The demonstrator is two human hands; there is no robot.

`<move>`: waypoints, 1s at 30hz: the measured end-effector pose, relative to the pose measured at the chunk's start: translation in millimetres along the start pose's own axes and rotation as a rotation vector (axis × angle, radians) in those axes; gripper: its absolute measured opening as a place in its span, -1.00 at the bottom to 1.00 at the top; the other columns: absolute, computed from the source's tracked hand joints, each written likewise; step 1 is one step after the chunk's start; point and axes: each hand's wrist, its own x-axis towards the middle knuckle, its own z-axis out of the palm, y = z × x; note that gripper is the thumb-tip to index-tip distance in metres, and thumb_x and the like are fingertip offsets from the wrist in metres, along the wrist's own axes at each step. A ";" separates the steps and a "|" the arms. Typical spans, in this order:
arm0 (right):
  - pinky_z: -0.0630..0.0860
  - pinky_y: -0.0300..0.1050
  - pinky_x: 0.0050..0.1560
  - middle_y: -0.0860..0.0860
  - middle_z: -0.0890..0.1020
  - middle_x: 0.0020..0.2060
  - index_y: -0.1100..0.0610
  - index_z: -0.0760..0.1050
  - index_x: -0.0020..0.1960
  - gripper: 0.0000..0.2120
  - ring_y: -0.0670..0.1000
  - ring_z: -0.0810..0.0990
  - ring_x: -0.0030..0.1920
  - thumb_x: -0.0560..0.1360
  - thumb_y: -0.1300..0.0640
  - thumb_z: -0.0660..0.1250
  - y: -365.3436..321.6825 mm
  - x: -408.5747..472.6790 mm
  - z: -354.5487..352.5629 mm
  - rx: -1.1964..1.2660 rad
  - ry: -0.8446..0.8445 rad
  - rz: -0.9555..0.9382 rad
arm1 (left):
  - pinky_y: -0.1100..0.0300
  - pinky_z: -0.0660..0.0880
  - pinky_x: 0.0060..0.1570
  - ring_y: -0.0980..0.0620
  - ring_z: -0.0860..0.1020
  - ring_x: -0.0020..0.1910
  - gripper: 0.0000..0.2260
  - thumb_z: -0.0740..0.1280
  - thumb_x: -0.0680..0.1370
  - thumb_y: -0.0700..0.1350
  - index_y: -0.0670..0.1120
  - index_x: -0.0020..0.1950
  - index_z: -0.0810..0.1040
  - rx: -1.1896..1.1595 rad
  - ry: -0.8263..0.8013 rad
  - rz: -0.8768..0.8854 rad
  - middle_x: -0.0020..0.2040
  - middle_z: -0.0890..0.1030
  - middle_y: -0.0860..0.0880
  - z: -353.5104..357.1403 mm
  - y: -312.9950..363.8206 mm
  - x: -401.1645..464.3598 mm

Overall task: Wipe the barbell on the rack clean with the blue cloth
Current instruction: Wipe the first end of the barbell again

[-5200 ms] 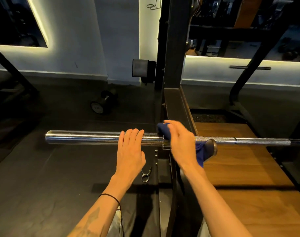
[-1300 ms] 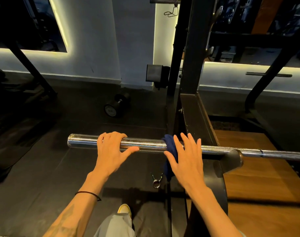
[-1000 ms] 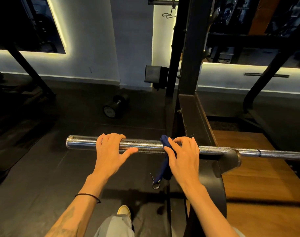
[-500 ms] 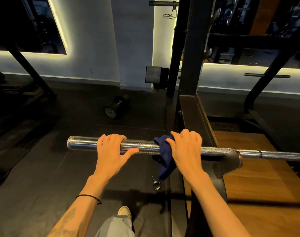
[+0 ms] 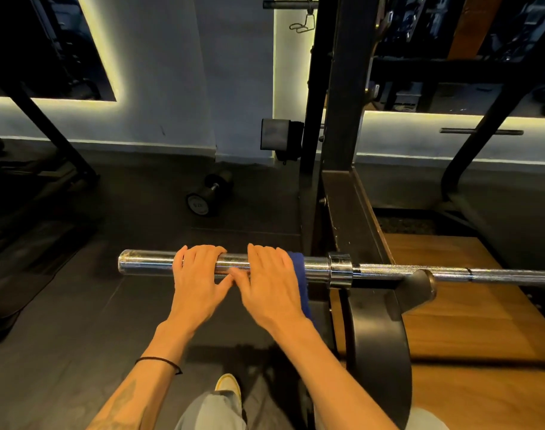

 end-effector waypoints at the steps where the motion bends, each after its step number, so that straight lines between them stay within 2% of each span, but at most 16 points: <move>1: 0.40 0.02 0.30 0.01 0.56 0.14 0.15 0.43 0.42 -0.41 0.05 0.50 0.13 0.65 -0.25 0.02 10.3 -1.9 -5.5 -0.044 -0.016 -0.046 | -0.08 0.12 0.47 0.01 0.46 0.19 -0.56 0.21 0.51 0.25 -0.01 0.23 0.50 0.003 -0.011 0.024 0.12 0.53 0.05 -0.9 -2.4 -1.3; 4: 0.41 0.00 0.26 -0.04 0.49 0.09 0.07 0.41 0.34 -0.52 0.03 0.45 0.10 0.64 -0.24 0.06 52.8 -12.1 -21.5 -0.167 0.004 -0.037 | -0.13 0.09 0.50 -0.03 0.43 0.29 -0.54 0.19 0.56 0.23 -0.03 0.33 0.45 0.023 -0.045 0.096 0.22 0.50 0.01 -1.0 -11.0 -5.8; 5: 0.40 0.02 0.35 -0.02 0.51 0.13 0.09 0.42 0.34 -0.51 0.05 0.47 0.16 0.65 -0.24 0.04 61.6 -17.4 -24.2 -0.202 0.021 -0.001 | -0.15 0.08 0.51 -0.06 0.42 0.33 -0.53 0.21 0.57 0.20 -0.05 0.35 0.44 0.032 -0.039 0.099 0.25 0.49 -0.01 0.3 -12.0 -8.4; 7: 0.22 0.08 0.57 0.07 0.52 0.32 0.18 0.40 0.46 -0.38 0.13 0.43 0.41 0.65 -0.26 0.00 63.0 -27.7 -21.9 -0.226 0.055 0.082 | -0.22 0.08 0.51 -0.13 0.41 0.36 -0.54 0.35 0.54 0.09 -0.11 0.37 0.46 0.054 0.021 0.070 0.27 0.51 -0.07 3.8 -4.7 -12.2; 10: 0.04 0.14 0.61 0.19 0.43 0.46 0.28 0.33 0.52 -0.27 0.19 0.27 0.55 0.63 -0.28 0.04 32.5 -32.9 -2.8 -0.128 0.098 0.174 | -0.30 0.11 0.48 -0.22 0.43 0.37 -0.45 0.55 0.39 -0.17 -0.18 0.34 0.50 0.086 0.082 -0.012 0.27 0.53 -0.14 9.1 10.6 -16.9; 14: 0.05 0.12 0.61 0.17 0.37 0.52 0.24 0.26 0.56 -0.28 0.15 0.24 0.57 0.62 -0.27 0.07 1.4 -27.7 13.5 -0.038 0.043 0.016 | -0.29 0.37 0.34 -0.24 0.49 0.21 -0.41 0.60 0.25 -0.31 -0.22 0.24 0.51 0.181 0.112 0.008 0.16 0.55 -0.20 3.8 14.8 -14.0; 16: 0.11 0.08 0.60 0.08 0.42 0.47 0.17 0.30 0.55 -0.36 0.09 0.32 0.51 0.62 -0.23 0.11 10.9 -23.1 0.7 -0.071 -0.020 -0.079 | -0.18 0.52 0.15 -0.20 0.50 0.05 -0.42 0.61 0.21 -0.30 -0.21 0.18 0.50 0.201 0.127 0.043 0.05 0.53 -0.18 -1.7 13.0 -9.5; 17: 0.21 0.06 0.55 0.03 0.46 0.40 0.13 0.34 0.51 -0.41 0.06 0.39 0.43 0.62 -0.21 0.14 21.5 -21.7 -7.9 -0.087 -0.039 -0.103 | -0.10 0.53 0.04 -0.17 0.48 -0.02 -0.42 0.62 0.21 -0.27 -0.19 0.16 0.49 0.202 0.117 0.052 0.02 0.50 -0.16 -4.6 12.1 -6.8; 19: 0.36 0.03 0.37 -0.02 0.47 0.23 0.10 0.39 0.40 -0.52 0.04 0.45 0.24 0.62 -0.18 0.15 46.5 -23.7 -21.1 -0.132 -0.012 -0.072 | 0.00 0.44 -0.11 -0.11 0.43 -0.11 -0.41 0.64 0.21 -0.19 -0.15 0.16 0.48 0.215 0.066 0.053 -0.02 0.45 -0.12 -9.1 8.2 -0.6; 20: 0.38 0.05 0.38 0.01 0.50 0.24 0.13 0.40 0.40 -0.51 0.07 0.47 0.25 0.63 -0.18 0.13 55.3 -26.7 -24.3 -0.159 0.015 -0.014 | 0.01 0.41 -0.13 -0.10 0.40 -0.12 -0.37 0.65 0.20 -0.15 -0.14 0.19 0.48 0.238 0.045 0.061 -0.03 0.43 -0.11 -10.4 5.3 2.4; 22: 0.29 0.10 0.52 0.09 0.49 0.37 0.19 0.37 0.48 -0.42 0.12 0.43 0.42 0.65 -0.20 0.09 58.8 -31.9 -19.4 -0.186 0.055 0.109 | 0.00 0.40 -0.12 -0.10 0.39 -0.11 -0.31 0.66 0.18 -0.10 -0.13 0.25 0.51 0.298 0.002 0.099 -0.02 0.42 -0.12 -12.1 1.9 7.2; 25: 0.22 0.15 0.53 0.13 0.45 0.41 0.22 0.32 0.50 -0.33 0.15 0.36 0.46 0.62 -0.26 0.14 31.7 -30.4 0.7 -0.069 0.089 0.196 | 0.03 0.38 -0.09 -0.08 0.38 -0.09 -0.37 0.67 0.16 -0.07 -0.09 0.18 0.56 0.264 -0.015 0.105 -0.01 0.41 -0.10 -10.6 2.9 10.9; 29: 0.04 0.12 0.61 0.14 0.27 0.58 0.20 0.15 0.62 -0.24 0.13 0.15 0.60 0.62 -0.29 0.07 2.4 -24.4 19.1 -0.012 0.001 -0.002 | 0.00 0.37 0.09 -0.08 0.44 0.03 -0.44 0.57 0.22 0.05 -0.10 0.14 0.53 0.131 -0.048 0.069 0.08 0.43 -0.07 -0.8 -0.7 12.6; 30: 0.03 0.10 0.62 0.13 0.27 0.58 0.19 0.15 0.62 -0.26 0.12 0.17 0.60 0.63 -0.28 0.08 5.0 -23.0 17.1 -0.030 -0.018 -0.056 | -0.03 0.35 0.18 -0.09 0.46 0.10 -0.44 0.52 0.26 0.11 -0.10 0.16 0.53 0.116 -0.057 0.090 0.13 0.45 -0.07 0.6 -3.7 12.2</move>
